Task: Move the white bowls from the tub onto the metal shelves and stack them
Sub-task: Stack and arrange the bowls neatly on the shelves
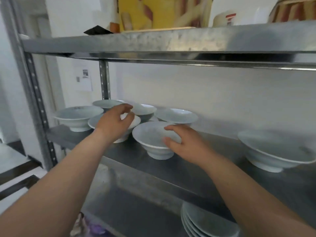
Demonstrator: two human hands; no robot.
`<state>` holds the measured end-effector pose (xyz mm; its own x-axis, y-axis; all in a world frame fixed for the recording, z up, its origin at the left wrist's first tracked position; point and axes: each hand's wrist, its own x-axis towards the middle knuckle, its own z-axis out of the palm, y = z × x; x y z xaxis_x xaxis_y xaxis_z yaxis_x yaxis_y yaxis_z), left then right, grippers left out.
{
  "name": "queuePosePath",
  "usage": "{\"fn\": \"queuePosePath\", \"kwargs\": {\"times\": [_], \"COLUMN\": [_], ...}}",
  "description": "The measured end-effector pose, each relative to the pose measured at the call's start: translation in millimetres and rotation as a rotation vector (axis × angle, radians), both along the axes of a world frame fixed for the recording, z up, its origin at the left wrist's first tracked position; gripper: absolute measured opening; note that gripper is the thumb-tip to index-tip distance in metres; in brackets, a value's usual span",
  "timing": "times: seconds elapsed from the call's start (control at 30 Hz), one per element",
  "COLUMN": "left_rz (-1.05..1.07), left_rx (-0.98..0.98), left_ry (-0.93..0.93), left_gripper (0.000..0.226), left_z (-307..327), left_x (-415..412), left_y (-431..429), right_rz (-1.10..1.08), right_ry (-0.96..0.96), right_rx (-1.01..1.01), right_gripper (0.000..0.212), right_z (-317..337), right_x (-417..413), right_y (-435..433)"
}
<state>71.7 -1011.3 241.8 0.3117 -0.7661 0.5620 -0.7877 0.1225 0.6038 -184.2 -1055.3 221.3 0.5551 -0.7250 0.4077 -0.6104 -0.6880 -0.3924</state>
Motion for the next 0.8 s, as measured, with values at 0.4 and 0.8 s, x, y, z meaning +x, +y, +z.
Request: {"fn": "queuePosePath", "kwargs": {"times": [0.4,0.8], "left_rz": [0.199,0.093], "left_rx": [0.585,-0.068], "left_ry": [-0.833,-0.615], "left_gripper": [0.03,0.023], "left_z": [-7.4,35.4], "left_x": [48.8,-144.8], "left_y": [-5.2,10.4], "right_rz": [0.046,-0.241], "right_ry": [0.4,0.207], "right_rx": [-0.236,-0.506], "right_gripper": [0.016,0.021], "right_z": [-1.8,68.1], "right_x": [4.5,-207.2], "right_y": [2.0,40.0]}}
